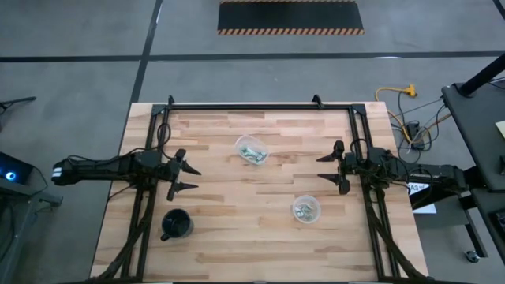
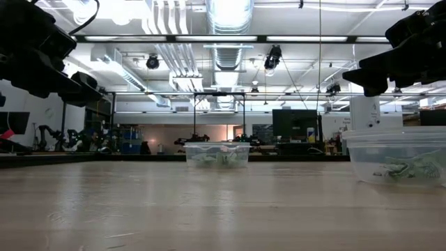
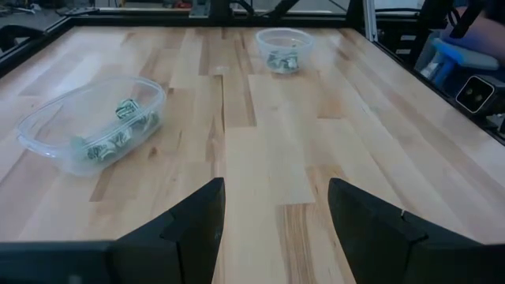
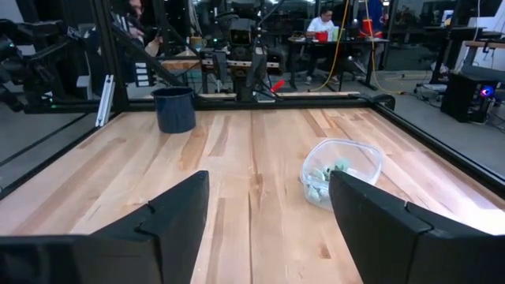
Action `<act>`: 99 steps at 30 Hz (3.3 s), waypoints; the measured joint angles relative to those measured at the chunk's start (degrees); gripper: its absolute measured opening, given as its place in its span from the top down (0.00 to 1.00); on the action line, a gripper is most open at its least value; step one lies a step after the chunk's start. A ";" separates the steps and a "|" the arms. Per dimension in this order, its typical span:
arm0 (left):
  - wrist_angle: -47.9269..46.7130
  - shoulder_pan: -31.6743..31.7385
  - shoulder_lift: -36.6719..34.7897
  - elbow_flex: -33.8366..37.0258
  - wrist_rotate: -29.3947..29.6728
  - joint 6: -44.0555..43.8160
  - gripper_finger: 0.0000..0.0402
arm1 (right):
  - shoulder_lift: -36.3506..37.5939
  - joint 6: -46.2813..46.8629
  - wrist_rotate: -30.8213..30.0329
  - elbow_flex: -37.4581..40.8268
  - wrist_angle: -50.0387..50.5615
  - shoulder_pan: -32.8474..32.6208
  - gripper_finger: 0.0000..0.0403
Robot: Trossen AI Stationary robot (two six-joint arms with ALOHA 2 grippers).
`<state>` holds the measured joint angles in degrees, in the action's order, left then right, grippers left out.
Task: Pick and place Stevia / Truvia into bins
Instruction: Return to Home Position
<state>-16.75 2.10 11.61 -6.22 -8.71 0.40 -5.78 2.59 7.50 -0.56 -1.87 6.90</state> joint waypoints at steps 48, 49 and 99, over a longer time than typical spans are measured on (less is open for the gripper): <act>-0.04 0.01 -0.01 0.00 0.00 0.00 0.48 | 0.00 0.00 0.00 0.00 0.00 0.00 0.37; -0.04 0.00 -0.01 0.00 0.00 0.00 0.48 | 0.00 0.00 -0.02 0.00 0.00 0.02 0.37; -0.07 0.00 -0.01 0.00 0.00 0.00 0.48 | 0.00 -0.02 -0.01 0.00 0.00 0.01 0.38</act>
<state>-16.82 2.10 11.60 -6.22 -8.71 0.40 -5.78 2.57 7.49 -0.56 -1.87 6.91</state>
